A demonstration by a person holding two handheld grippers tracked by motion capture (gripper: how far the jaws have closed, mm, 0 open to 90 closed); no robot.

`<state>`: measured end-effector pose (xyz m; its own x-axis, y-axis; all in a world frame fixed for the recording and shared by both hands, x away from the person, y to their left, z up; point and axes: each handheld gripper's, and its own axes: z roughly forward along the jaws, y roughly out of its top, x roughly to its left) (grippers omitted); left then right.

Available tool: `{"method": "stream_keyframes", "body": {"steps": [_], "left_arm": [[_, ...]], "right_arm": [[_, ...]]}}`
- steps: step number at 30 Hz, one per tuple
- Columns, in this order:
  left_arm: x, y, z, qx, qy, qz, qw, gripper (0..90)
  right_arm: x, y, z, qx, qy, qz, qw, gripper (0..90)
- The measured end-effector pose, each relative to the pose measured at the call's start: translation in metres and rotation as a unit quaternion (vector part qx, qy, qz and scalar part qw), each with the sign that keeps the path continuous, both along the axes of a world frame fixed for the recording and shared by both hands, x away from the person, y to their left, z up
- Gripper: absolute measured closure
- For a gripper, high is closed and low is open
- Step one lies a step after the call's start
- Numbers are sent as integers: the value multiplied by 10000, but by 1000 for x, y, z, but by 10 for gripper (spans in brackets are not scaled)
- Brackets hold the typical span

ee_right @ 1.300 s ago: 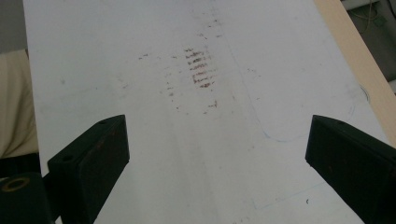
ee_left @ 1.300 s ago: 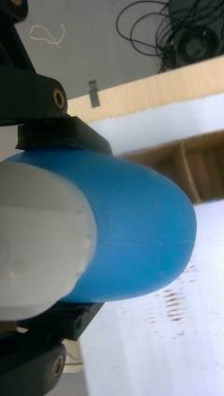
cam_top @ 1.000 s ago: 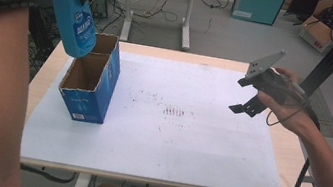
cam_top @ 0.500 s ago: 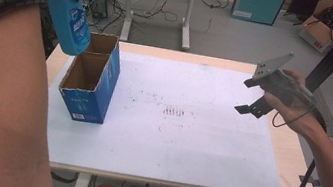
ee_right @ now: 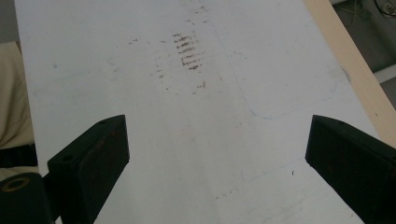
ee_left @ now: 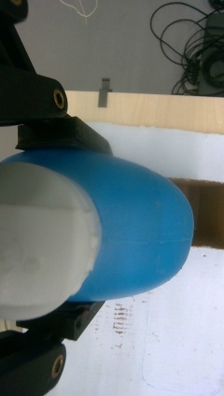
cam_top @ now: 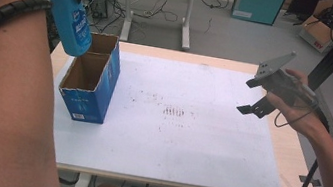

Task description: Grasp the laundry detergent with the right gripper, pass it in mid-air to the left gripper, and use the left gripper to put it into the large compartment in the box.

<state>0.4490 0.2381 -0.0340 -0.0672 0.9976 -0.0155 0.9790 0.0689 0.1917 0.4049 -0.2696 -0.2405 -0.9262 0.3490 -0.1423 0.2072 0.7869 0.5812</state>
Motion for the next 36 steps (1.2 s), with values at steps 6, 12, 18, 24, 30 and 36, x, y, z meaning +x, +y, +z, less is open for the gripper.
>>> {"method": "stream_keyframes", "body": {"steps": [6, 12, 18, 24, 30, 36], "left_arm": [[2, 1, -6, -67, -3, 4, 10000, 366], [3, 2, -13, -70, -4, 35, 10000, 366], [4, 3, -19, -94, 17, 30, 10000, 365], [5, 3, -26, -103, 12, 18, 9999, 366], [6, 4, -36, -132, 19, 54, 9999, 366], [7, 6, -48, -155, 54, 51, 9999, 366]], "right_arm": [[0, -2, 0, -42, -20, -11, 10000, 62], [-1, -3, 0, -87, -29, 8, 10000, 62], [-1, -2, 0, -113, -25, 2, 9999, 63], [-2, -1, 0, -105, -23, -18, 9999, 63], [-2, -1, 0, -132, -39, 2, 9999, 63], [-3, -3, 1, -142, -31, -36, 9999, 63]]}}
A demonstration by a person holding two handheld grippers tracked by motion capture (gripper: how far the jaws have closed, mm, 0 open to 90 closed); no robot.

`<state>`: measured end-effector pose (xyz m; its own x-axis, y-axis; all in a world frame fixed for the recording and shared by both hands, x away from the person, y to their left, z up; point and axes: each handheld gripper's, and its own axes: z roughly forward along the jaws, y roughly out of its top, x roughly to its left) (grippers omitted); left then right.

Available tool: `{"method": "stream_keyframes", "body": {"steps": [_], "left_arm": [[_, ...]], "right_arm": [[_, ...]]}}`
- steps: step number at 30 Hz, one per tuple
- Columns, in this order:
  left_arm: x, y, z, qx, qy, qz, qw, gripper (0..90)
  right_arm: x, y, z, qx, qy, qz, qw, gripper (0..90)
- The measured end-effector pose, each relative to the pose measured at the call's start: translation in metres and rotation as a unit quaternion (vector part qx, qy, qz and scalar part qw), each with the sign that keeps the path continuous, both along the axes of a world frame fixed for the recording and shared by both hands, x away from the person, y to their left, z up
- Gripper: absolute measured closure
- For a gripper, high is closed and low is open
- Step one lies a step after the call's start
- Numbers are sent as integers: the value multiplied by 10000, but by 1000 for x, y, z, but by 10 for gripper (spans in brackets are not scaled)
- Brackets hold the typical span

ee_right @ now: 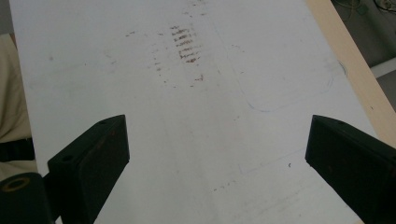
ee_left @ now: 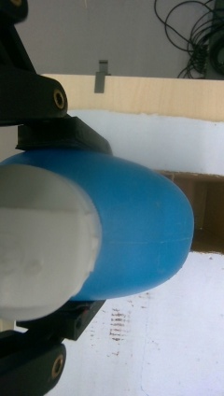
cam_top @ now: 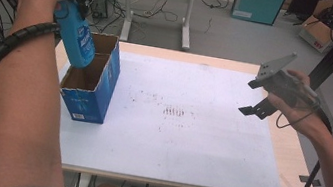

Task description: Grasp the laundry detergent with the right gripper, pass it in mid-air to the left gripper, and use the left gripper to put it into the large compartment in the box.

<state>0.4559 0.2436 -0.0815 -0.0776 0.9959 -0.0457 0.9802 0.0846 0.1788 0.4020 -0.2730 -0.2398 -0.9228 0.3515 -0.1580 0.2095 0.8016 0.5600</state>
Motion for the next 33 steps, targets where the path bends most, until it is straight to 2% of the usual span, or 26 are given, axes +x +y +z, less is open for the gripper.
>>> {"method": "stream_keyframes", "body": {"steps": [13, 16, 17, 19, 27, 33], "left_arm": [[1, 1, -24, -13, 7, 0, 10000, 366], [2, 1, -30, -9, 26, -34, 10000, 366], [2, 1, -32, 6, 31, -69, 10000, 366], [2, 0, -36, 5, 23, -96, 10000, 366], [2, 1, -56, -24, 14, -133, 9999, 366], [2, 0, -74, 35, -54, -229, 9997, 367]], "right_arm": [[-2, -2, -2, 33, 41, -47, 10000, 63], [-2, -2, -2, 37, 43, -48, 10000, 63], [-1, -2, -2, 12, -5, 51, 10000, 63], [-2, -2, -3, 20, 24, 3, 10000, 63], [-2, 1, -5, 9, 38, 11, 10000, 63], [-1, 1, -9, -1, 55, 20, 10000, 63]]}}
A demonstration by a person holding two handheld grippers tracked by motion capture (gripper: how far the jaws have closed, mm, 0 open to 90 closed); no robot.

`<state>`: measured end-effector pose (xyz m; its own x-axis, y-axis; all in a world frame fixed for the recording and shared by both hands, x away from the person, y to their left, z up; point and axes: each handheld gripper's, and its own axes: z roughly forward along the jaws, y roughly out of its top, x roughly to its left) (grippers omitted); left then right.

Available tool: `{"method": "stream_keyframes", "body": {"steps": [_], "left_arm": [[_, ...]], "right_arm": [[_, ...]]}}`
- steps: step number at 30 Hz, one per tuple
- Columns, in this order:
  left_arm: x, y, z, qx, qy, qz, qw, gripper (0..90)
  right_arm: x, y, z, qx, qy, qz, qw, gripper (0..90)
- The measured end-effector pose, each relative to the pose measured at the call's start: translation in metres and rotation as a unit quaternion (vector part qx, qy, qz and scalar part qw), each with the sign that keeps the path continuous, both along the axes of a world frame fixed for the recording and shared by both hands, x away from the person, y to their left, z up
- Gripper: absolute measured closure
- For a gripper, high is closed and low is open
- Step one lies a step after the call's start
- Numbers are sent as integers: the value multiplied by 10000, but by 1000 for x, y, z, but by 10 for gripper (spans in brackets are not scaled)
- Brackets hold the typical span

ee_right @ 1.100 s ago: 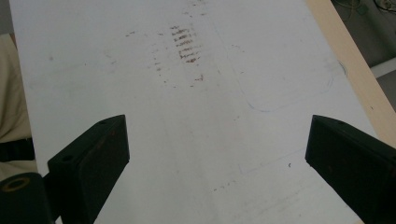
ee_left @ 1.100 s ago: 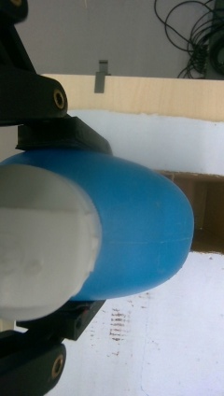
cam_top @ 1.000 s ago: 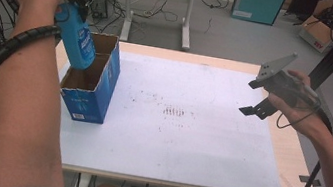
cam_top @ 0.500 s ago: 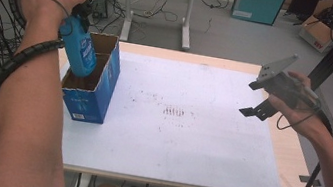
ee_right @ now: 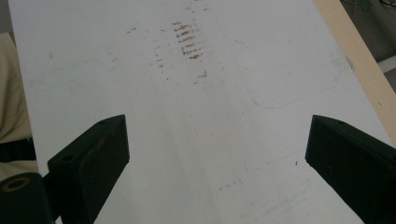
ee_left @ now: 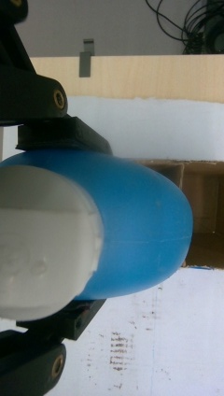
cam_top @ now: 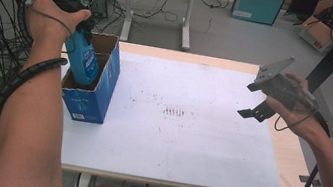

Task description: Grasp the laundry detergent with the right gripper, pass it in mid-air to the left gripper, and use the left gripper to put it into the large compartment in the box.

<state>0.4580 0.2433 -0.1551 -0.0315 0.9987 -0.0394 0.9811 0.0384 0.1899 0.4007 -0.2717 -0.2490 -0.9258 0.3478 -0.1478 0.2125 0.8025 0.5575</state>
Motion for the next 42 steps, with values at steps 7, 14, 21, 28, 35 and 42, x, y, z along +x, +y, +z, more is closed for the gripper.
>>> {"method": "stream_keyframes", "body": {"steps": [7, 14, 21, 28, 35, 42], "left_arm": [[0, -1, -24, -27, 30, -24, 10000, 367], [2, -4, -45, 9, 38, -105, 9999, 367], [3, -9, -68, 27, 65, -211, 9998, 367], [5, -13, -87, 26, 86, -223, 9997, 367], [5, -10, -98, 60, 58, -222, 9997, 367], [4, -5, -108, 60, 39, -257, 9996, 367]], "right_arm": [[1, 2, -4, -23, 39, -51, 10000, 63], [2, 0, -10, -31, 84, -71, 9999, 63], [2, -2, -13, -40, 85, -79, 9999, 63], [2, -4, -16, -77, 127, -118, 9998, 62], [3, -6, -17, -83, 128, -162, 9998, 63], [5, -5, -16, -125, 120, -174, 9997, 62]]}}
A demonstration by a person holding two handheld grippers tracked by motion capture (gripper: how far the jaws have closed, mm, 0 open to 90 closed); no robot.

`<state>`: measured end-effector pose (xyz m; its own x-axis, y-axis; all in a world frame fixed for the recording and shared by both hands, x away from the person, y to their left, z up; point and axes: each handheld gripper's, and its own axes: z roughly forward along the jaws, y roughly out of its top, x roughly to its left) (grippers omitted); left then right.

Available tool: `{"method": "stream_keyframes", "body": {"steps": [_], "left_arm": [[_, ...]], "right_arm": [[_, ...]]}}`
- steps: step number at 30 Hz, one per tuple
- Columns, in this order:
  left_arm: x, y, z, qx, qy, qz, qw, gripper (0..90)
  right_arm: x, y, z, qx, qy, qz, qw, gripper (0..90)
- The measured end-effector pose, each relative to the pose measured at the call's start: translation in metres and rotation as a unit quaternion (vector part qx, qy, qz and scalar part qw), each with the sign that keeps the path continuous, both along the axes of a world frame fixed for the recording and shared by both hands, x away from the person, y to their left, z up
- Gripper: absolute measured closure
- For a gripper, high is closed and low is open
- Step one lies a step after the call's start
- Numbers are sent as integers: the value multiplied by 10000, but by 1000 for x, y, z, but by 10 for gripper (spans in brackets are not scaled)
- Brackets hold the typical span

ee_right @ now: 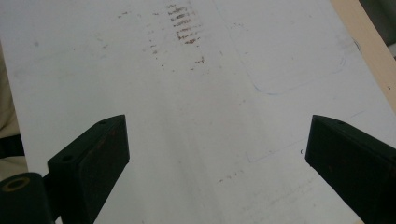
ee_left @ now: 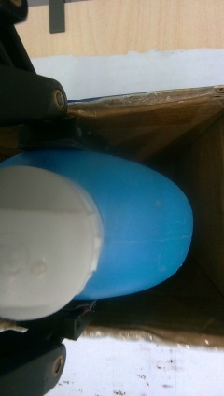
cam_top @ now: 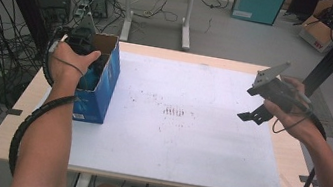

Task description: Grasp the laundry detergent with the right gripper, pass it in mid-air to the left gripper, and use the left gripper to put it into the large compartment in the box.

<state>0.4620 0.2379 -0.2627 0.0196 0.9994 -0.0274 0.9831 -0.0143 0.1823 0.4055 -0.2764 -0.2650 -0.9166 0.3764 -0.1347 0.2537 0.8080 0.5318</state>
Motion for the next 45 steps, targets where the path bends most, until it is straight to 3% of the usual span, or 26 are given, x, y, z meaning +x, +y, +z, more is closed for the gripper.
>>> {"method": "stream_keyframes", "body": {"steps": [6, 45], "left_arm": [[-2, 2, -9, -21, 12, 28, 10000, 366], [-5, 0, -10, 16, -16, -59, 10000, 365]], "right_arm": [[1, 1, 0, -6, -1, -9, 10000, 62], [-1, 1, 7, -81, -99, -42, 9999, 63]]}}
